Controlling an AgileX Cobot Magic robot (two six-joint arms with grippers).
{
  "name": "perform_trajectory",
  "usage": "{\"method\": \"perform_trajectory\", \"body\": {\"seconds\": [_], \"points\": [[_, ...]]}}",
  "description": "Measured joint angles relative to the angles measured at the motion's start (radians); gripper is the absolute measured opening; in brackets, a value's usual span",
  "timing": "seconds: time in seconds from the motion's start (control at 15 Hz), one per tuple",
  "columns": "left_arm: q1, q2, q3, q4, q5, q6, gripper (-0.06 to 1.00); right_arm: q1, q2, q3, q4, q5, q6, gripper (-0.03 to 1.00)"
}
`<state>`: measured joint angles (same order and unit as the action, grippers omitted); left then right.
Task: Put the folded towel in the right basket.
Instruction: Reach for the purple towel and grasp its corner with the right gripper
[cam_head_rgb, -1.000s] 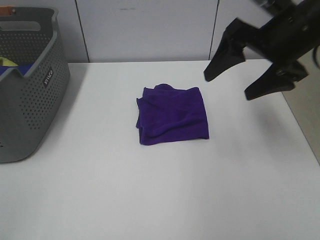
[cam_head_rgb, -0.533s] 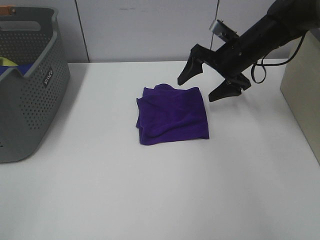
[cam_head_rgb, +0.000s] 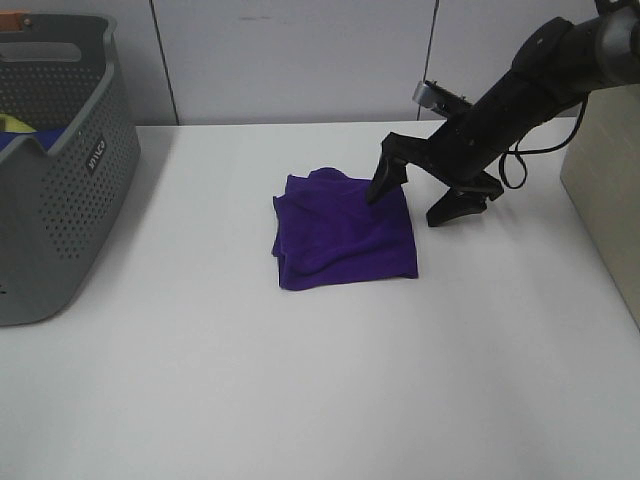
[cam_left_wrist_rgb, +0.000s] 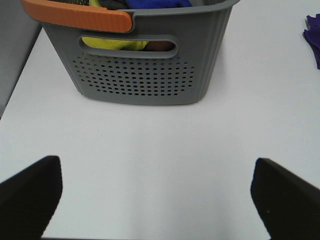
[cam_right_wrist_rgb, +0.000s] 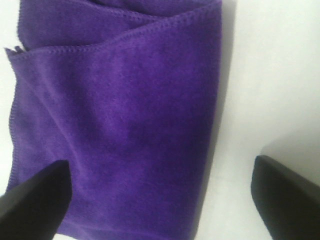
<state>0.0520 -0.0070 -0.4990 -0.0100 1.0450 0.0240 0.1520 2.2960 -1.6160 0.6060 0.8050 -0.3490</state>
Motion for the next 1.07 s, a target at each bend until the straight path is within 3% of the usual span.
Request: {"method": "perform_trajectory", "body": {"seconds": [0.13, 0.4, 0.67, 0.8, 0.87, 1.0, 1.07], "points": [[0.0, 0.0, 0.0, 0.0, 0.0, 0.0, 0.99, 0.0, 0.002, -0.003, -0.042, 0.0, 0.033, 0.94], [0.0, 0.0, 0.0, 0.0, 0.0, 0.0, 0.99, 0.0, 0.015, -0.011, -0.016, 0.015, 0.045, 0.93], [0.0, 0.0, 0.0, 0.0, 0.0, 0.0, 0.99, 0.005, 0.055, -0.019, 0.131, 0.02, 0.036, 0.79], [0.0, 0.0, 0.0, 0.0, 0.0, 0.0, 0.99, 0.045, 0.079, -0.02, 0.187, 0.005, 0.035, 0.63], [0.0, 0.0, 0.0, 0.0, 0.0, 0.0, 0.99, 0.072, 0.091, -0.02, 0.205, -0.012, 0.034, 0.5], [0.0, 0.0, 0.0, 0.0, 0.0, 0.0, 0.99, 0.126, 0.109, -0.02, 0.219, -0.056, 0.034, 0.14], [0.0, 0.0, 0.0, 0.0, 0.0, 0.0, 0.99, 0.14, 0.111, -0.02, 0.223, -0.074, 0.034, 0.06]]}}
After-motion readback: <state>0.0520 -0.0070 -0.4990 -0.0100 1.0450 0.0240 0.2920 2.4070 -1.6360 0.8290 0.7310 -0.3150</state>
